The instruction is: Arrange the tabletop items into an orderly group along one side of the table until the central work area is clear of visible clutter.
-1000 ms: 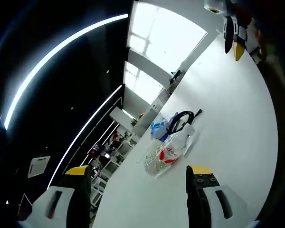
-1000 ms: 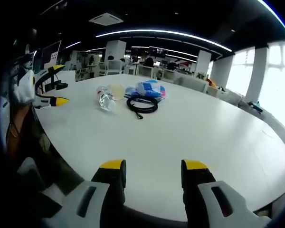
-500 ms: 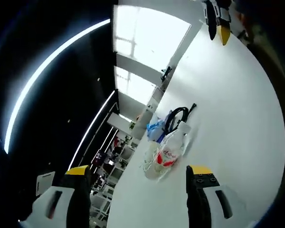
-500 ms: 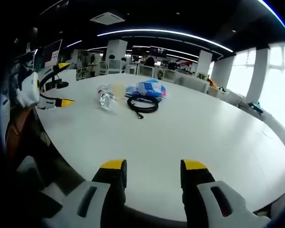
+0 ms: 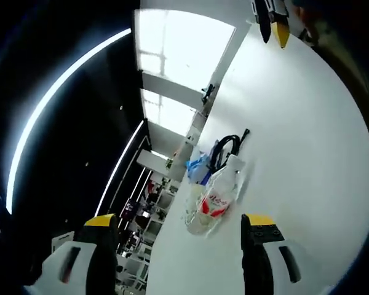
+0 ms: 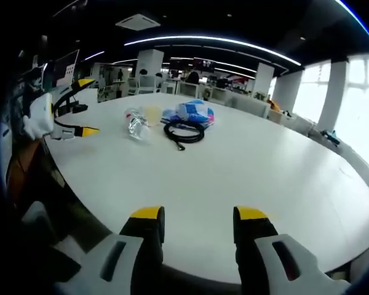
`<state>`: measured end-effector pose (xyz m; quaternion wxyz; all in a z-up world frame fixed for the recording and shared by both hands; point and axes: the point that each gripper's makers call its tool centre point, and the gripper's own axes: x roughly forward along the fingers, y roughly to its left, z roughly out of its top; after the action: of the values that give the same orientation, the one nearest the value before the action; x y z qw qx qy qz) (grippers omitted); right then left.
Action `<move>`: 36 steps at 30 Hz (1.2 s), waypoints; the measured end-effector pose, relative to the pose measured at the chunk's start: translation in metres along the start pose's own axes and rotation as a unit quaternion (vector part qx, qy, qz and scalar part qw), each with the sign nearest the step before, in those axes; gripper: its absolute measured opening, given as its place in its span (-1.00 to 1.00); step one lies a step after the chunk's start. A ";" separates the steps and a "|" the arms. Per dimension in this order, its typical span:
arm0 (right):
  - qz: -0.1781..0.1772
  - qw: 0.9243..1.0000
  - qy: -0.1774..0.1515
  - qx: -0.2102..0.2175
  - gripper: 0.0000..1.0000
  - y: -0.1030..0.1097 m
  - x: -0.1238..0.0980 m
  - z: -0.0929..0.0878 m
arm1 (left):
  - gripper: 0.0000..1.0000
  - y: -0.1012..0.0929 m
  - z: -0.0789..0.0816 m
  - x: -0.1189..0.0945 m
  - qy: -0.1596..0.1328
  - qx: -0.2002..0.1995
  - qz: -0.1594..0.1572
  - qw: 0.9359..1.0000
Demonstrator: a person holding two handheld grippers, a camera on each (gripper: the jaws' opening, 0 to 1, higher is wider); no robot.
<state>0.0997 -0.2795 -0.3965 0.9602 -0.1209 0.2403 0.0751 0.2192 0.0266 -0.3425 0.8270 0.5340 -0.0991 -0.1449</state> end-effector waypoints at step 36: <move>0.003 1.000 -0.001 0.001 -0.21 -0.004 -0.002 -0.005 | 0.60 -0.033 0.034 0.041 -0.054 0.115 -0.038 0.991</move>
<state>0.0968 -0.2853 -0.3996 0.9603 -0.1188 0.2401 0.0783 0.2419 -0.0297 -0.3584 0.7478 0.6201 -0.1392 -0.1921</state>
